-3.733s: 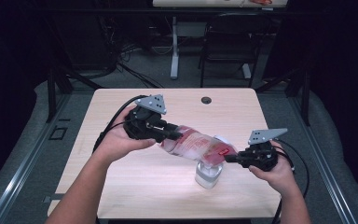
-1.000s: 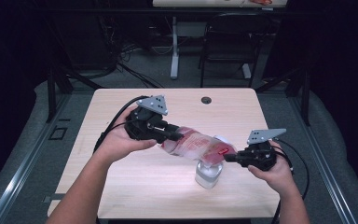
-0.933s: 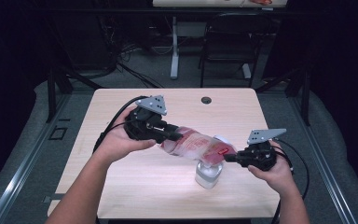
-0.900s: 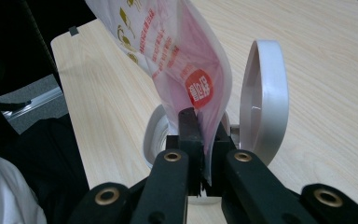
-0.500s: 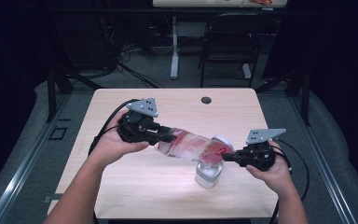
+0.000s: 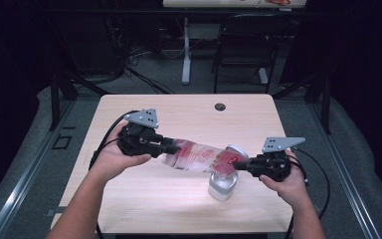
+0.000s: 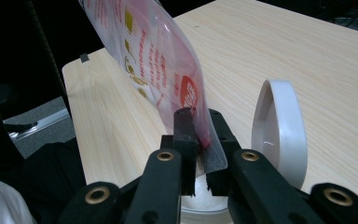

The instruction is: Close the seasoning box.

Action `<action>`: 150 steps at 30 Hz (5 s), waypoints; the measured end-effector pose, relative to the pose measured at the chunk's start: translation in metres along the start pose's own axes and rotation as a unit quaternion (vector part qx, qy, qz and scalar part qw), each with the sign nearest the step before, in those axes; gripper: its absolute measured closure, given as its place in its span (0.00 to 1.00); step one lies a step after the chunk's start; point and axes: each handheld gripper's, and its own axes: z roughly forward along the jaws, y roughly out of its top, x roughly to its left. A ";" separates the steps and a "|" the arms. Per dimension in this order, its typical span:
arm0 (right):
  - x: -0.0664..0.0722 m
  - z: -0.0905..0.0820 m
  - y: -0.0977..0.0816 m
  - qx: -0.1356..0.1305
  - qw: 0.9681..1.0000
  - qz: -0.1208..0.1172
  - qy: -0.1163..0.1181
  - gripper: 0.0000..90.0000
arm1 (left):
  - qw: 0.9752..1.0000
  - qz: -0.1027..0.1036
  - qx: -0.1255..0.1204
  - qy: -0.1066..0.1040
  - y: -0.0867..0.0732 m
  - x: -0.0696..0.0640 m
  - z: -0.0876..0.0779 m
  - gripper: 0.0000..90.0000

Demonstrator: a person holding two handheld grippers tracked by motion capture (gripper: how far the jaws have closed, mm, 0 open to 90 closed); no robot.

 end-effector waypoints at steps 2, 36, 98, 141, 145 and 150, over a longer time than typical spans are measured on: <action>0.000 0.001 0.000 -0.001 1.000 0.000 0.000 0.94 | 1.000 -0.001 -0.001 0.000 -0.002 0.000 0.000 0.85; -0.004 0.017 -0.011 0.025 0.999 -0.021 0.017 0.93 | 1.000 -0.025 -0.005 0.001 -0.027 0.008 -0.002 0.85; 0.003 0.016 -0.007 0.003 0.999 -0.033 0.003 1.00 | 0.998 -0.058 -0.012 0.019 -0.061 0.016 0.001 0.76; 0.000 0.012 -0.006 -0.002 0.999 -0.031 -0.006 1.00 | 0.999 -0.027 0.004 0.035 -0.057 0.011 0.002 0.94; 0.000 0.012 -0.006 -0.006 1.000 -0.027 -0.003 1.00 | 0.999 -0.024 0.003 0.038 -0.059 0.011 0.002 0.95; 0.001 0.012 -0.004 -0.011 1.000 -0.024 -0.005 1.00 | 0.999 -0.026 0.001 0.038 -0.064 0.012 0.001 0.96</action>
